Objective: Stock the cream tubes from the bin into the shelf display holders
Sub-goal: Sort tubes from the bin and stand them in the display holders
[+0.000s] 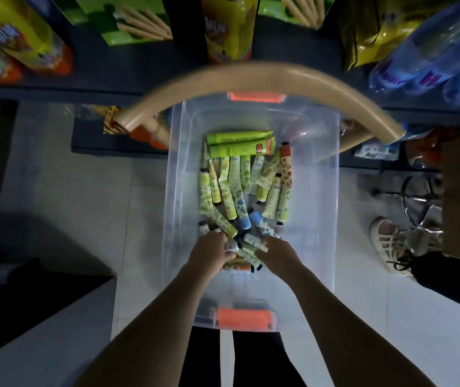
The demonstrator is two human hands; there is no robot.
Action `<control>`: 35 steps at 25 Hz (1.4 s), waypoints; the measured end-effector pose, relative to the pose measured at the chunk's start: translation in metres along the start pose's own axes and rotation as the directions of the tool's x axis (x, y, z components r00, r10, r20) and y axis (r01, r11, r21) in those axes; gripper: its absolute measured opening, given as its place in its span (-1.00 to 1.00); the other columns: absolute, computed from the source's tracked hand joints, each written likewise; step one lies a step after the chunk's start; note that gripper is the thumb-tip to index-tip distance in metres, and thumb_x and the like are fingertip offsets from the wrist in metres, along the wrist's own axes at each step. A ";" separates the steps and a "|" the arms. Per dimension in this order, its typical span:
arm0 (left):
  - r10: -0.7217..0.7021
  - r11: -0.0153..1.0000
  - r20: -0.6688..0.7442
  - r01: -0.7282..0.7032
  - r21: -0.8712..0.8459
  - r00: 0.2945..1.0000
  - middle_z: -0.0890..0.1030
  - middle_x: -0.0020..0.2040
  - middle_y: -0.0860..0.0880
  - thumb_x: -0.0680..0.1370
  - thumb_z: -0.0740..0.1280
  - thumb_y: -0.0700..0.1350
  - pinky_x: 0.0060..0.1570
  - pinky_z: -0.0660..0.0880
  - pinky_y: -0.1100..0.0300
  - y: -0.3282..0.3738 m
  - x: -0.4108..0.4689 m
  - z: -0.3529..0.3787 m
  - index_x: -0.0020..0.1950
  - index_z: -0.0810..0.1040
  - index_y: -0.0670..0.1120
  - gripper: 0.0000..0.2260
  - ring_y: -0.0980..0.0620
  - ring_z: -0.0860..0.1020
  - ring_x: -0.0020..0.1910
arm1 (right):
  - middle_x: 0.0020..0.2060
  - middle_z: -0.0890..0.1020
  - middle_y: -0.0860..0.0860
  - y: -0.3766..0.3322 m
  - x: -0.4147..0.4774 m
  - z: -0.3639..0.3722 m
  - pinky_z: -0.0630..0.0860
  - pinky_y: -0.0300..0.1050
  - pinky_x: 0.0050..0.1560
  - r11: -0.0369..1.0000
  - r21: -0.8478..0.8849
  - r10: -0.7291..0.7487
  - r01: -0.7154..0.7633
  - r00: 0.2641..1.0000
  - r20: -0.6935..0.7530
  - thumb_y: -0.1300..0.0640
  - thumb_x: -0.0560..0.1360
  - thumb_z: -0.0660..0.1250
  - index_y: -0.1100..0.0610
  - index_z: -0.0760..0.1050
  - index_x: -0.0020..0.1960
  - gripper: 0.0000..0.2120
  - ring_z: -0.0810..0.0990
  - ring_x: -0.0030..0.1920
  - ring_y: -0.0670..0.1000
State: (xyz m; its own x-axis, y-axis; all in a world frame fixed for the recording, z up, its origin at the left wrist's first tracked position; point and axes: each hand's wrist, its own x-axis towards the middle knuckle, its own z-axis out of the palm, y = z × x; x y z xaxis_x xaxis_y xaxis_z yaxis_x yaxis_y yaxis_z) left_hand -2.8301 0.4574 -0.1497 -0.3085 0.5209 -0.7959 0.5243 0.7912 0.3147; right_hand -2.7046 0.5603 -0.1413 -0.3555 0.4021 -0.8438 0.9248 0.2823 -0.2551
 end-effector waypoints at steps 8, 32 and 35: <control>0.044 0.996 -0.127 -0.053 -0.071 0.991 0.57 0.03 -0.08 0.44 0.41 0.02 -0.08 0.43 0.11 -0.021 0.030 0.033 0.11 0.54 -0.14 -0.66 -0.08 0.53 0.05 | 0.06 0.61 0.06 0.023 0.037 0.037 0.32 -0.28 -0.12 0.966 0.182 0.198 -0.182 0.977 -0.077 0.16 0.51 0.23 0.15 0.59 0.05 -0.80 0.54 0.08 0.05; -0.281 0.545 -0.015 0.147 -0.826 0.960 0.46 -0.29 -0.02 0.58 0.22 0.04 -0.04 0.49 -0.02 -0.003 0.022 -0.013 -0.14 0.50 -0.08 -0.77 -0.03 0.46 -0.25 | 0.02 0.63 0.06 0.019 0.050 0.031 0.44 -0.10 0.12 0.940 0.339 0.073 -0.044 0.995 -0.072 0.07 0.46 0.40 0.15 0.59 0.02 -0.80 0.50 0.14 0.09; -0.303 0.376 0.031 0.150 -0.914 0.953 0.46 -0.29 -0.03 0.57 0.24 0.00 -0.23 0.43 0.17 0.006 0.017 -0.026 -0.08 0.48 -0.10 -0.82 0.06 0.43 -0.34 | -0.01 0.61 0.10 0.007 0.031 0.016 0.48 -0.20 -0.16 0.828 0.560 0.058 -0.041 0.998 -0.012 0.11 0.51 0.34 0.18 0.46 0.08 -0.79 0.58 -0.10 0.04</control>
State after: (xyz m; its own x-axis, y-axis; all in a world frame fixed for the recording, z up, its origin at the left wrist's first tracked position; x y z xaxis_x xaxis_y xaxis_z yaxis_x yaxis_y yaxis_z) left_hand -2.8526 0.4792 -0.1478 -0.4279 0.2466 -0.8695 -0.5744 0.6686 0.4723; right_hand -2.7068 0.5606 -0.1767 -0.3029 0.4279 -0.8516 0.8561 -0.2704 -0.4404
